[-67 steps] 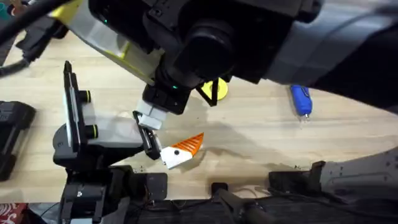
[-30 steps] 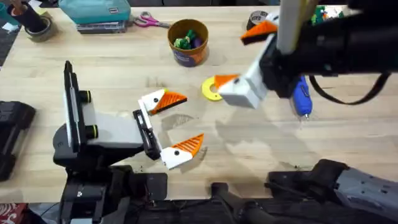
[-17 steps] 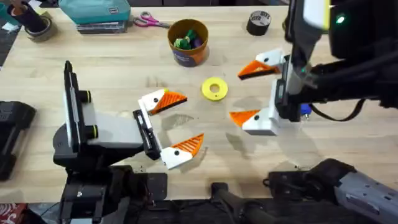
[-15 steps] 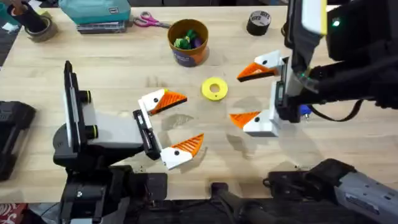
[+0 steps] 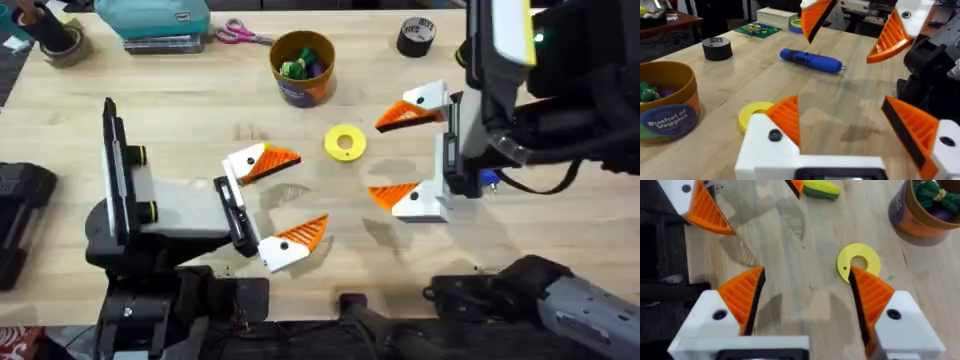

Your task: Pick up the gripper from the table and insert it into the empty holder that is missing its gripper. Then pick up a screw, insert it into the mounting hole, and use the screwdriver to tighten it. Finally, clean up the table by picking up the vegetable and placing it into the bucket.

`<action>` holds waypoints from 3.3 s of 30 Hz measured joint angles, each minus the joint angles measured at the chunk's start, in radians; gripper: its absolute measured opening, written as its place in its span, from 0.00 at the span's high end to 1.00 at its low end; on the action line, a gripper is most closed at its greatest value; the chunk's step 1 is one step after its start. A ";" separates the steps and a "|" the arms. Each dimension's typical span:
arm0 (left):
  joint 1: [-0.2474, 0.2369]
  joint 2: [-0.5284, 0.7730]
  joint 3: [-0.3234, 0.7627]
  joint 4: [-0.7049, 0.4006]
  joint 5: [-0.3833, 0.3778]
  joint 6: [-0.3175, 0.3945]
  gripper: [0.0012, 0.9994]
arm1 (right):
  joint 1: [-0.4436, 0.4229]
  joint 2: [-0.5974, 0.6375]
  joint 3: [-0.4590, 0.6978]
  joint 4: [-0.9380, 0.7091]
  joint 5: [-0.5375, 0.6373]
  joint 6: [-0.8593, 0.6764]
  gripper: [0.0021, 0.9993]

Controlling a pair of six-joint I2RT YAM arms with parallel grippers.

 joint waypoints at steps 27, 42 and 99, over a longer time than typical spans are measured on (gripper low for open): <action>0.000 0.000 0.000 0.001 0.000 0.004 0.99 | 0.000 0.000 0.002 0.052 0.154 0.223 0.00; 0.000 0.000 0.000 0.000 0.000 0.004 0.99 | -0.094 0.027 0.431 -0.375 0.757 0.665 0.00; 0.000 0.000 0.000 0.000 0.000 0.004 0.99 | -0.609 0.682 0.209 0.062 0.583 0.480 0.00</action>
